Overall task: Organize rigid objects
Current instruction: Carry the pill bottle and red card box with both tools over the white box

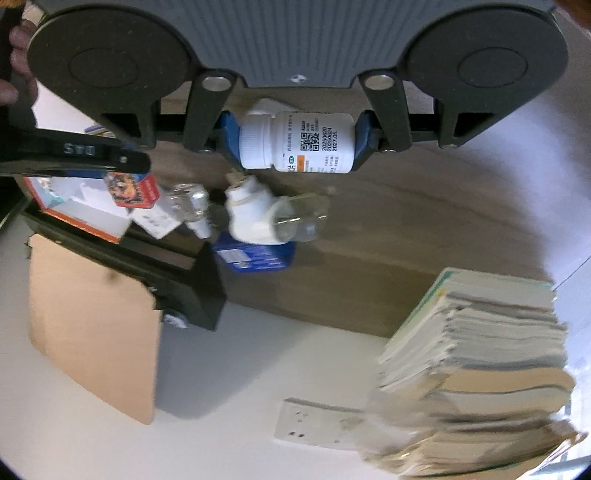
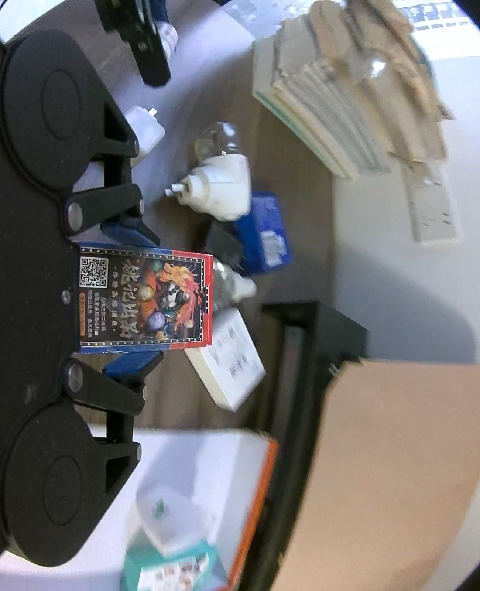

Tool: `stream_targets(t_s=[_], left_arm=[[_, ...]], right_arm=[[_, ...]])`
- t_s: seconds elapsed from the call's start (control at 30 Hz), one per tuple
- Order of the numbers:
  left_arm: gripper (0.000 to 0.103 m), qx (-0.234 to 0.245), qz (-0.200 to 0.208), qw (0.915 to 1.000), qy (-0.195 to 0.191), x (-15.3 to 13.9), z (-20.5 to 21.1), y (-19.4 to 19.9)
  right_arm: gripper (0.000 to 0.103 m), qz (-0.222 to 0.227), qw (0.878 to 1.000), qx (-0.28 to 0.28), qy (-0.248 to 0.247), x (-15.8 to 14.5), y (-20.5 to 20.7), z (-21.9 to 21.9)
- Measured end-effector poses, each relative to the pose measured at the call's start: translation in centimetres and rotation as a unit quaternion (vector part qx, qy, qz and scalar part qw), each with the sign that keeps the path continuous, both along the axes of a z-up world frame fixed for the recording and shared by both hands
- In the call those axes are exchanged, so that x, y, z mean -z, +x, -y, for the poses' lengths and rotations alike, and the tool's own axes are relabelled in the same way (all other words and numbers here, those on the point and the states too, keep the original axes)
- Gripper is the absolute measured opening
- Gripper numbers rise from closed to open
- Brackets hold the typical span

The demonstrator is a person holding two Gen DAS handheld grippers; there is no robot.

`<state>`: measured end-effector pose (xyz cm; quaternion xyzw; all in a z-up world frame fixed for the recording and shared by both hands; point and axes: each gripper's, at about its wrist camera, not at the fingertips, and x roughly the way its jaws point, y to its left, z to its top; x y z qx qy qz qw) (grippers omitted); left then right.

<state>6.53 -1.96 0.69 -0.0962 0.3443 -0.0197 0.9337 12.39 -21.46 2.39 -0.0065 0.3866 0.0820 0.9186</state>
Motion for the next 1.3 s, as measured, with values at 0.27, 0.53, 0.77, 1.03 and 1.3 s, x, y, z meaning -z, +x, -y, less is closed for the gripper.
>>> stream_targets(t_s=[0.27,0.53,0.77,1.03,1.3], left_arm=[[0.058,0.068,0.005,0.9976,-0.012,-1.7,6.8,0.9],[0.058,0.171,-0.010,0.9847,-0.034,-2.6,16.2,1.8],[0.058,0.200,-0.005,0.9794,-0.024,-2.3,21.8,1.9],[0.058,0.193,-0.022,0.9809,-0.005,-1.8,24.5,1.5],[0.058,0.177,-0.018,0.9841,0.006,-2.3,25.7,0.8]], right_arm=[[0.071,0.031,0.997,0.066,-0.013,-3.3,-4.0,8.0],[0.071,0.039,0.987,0.153,-0.018,-4.4,-7.6,16.2],[0.071,0.034,0.986,0.164,-0.021,-3.7,-9.0,19.4],[0.071,0.027,0.986,0.166,-0.013,-3.3,-9.7,21.4],[0.071,0.021,0.989,0.148,-0.004,-3.0,-9.1,22.4]])
